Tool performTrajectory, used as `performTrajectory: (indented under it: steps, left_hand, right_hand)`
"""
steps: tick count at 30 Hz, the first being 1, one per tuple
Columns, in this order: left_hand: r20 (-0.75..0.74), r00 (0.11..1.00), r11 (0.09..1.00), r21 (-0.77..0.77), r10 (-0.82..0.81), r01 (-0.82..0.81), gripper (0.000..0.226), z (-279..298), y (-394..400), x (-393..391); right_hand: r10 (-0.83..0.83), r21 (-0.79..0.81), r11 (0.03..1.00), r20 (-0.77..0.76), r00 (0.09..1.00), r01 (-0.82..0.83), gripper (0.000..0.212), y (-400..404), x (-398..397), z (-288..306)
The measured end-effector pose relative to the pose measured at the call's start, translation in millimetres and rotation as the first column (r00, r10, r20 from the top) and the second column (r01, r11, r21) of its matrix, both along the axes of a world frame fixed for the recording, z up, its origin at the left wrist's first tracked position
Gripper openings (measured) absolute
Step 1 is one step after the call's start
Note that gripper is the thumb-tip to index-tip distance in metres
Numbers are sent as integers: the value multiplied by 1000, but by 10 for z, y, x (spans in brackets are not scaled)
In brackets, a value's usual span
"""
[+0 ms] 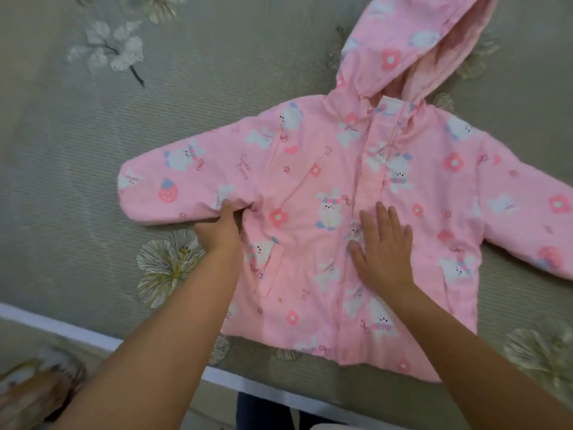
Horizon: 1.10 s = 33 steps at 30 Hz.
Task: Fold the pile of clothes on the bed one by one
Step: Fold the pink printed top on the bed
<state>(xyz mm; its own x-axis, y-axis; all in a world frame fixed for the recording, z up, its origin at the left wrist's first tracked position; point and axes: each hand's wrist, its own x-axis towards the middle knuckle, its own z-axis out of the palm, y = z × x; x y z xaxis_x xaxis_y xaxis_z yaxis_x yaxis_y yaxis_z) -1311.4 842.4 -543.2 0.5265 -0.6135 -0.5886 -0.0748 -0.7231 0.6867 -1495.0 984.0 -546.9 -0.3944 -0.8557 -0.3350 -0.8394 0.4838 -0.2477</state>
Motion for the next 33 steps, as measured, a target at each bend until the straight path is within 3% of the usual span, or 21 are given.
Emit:
performTrajectory:
  steps: [2, 4, 6, 7, 9, 10, 12, 13, 15, 17, 19, 21, 22, 23, 24, 26, 27, 28, 29, 31, 33]
  left_hand:
    - [-302, 930, 970, -55, 211, -238, 37, -35, -163, -1]
    - [-324, 924, 945, -182, 203, -271, 35, 29, -247, -30]
    - [-18, 1000, 938, -346, -20, 13, 29, 166, -236, -127]
    - [121, 980, 891, -410, -157, 194, 29, 238, -194, -192]
    - [343, 825, 673, -477, -449, 565, 35, 363, -71, -376]
    - [467, 664, 482, -459, -584, 747, 36, 390, -3, -484]
    - [659, 209, 28, -274, -722, 961, 41, 360, 141, -721]
    - [672, -42, -156, -110, -740, 982, 45, 324, 213, -822]
    - [575, -390, -355, 177, -720, 918, 46, 200, 304, -959]
    - [518, -494, -401, 289, -698, 869, 46, 92, 291, -1002]
    - [515, -530, -413, 332, -674, 848, 48, 44, 253, -990]
    - [488, -557, -440, 342, -672, 830, 50, 34, 198, -968]
    - [480, -572, -450, 354, -665, 820, 50, 33, 172, -947]
    - [471, -592, -466, 365, -654, 806, 51, 50, 153, -937]
    - [464, -630, -499, 384, -623, 777, 51, 82, 148, -928]
    - [503, -686, -565, 396, -526, 723, 51, 195, 148, -876]
    - [572, -668, -588, 358, -475, 725, 47, 275, 140, -836]
    - [652, -599, -597, 270, -465, 756, 39, 347, 131, -783]
    - [719, -534, -629, 174, -444, 757, 28, 412, 125, -703]
    - [830, -424, -709, 49, -363, 703, 28, 538, 149, -533]
    - [874, -357, -766, -27, -330, 642, 34, 653, 165, -461]
  right_hand:
    - [36, 107, 993, 61, 997, -43, 56, -160, 30, -98]
    - [41, 149, 987, 111, 993, -57, 54, -214, -1, -123]
    - [10, 109, 993, 235, 972, -36, 50, -187, -92, -37]
    - [-24, 60, 998, 298, 954, 6, 47, -137, -152, 22]
    - [-159, -72, 979, 326, 932, 192, 41, 27, -322, 147]
    - [-268, -124, 940, 308, 913, 318, 37, 132, -423, 207]
    - [-571, -167, 757, 302, 763, 632, 30, 374, -639, 271]
    - [-720, -155, 597, 328, 611, 787, 29, 475, -750, 276]
    - [-874, -51, 201, 442, 203, 978, 33, 598, -961, 251]
    - [-781, 120, -78, 609, -135, 990, 30, 621, -1128, 193]
    - [-506, 234, -283, 787, -352, 930, 28, 561, -1286, 143]
    - [-278, 256, -446, 871, -405, 858, 38, 421, -1403, 161]
    - [-289, 188, -491, 886, -363, 851, 38, 336, -1449, 189]
    - [-409, 41, -480, 873, -266, 876, 37, 244, -1463, 241]
    - [-585, -154, -371, 805, -102, 916, 34, 160, -1446, 289]
    - [-740, -575, 78, 514, 434, 814, 25, 16, -1242, 371]
    - [-667, -691, 313, 329, 669, 652, 26, -51, -1085, 391]
    - [-548, -725, 507, 145, 823, 466, 32, -95, -929, 391]
    - [-411, -681, 671, -15, 911, 292, 41, -132, -778, 395]
    - [-101, -371, 929, -196, 976, 21, 54, -165, -579, 361]
    - [77, -97, 991, -144, 987, -92, 53, -142, -581, 288]
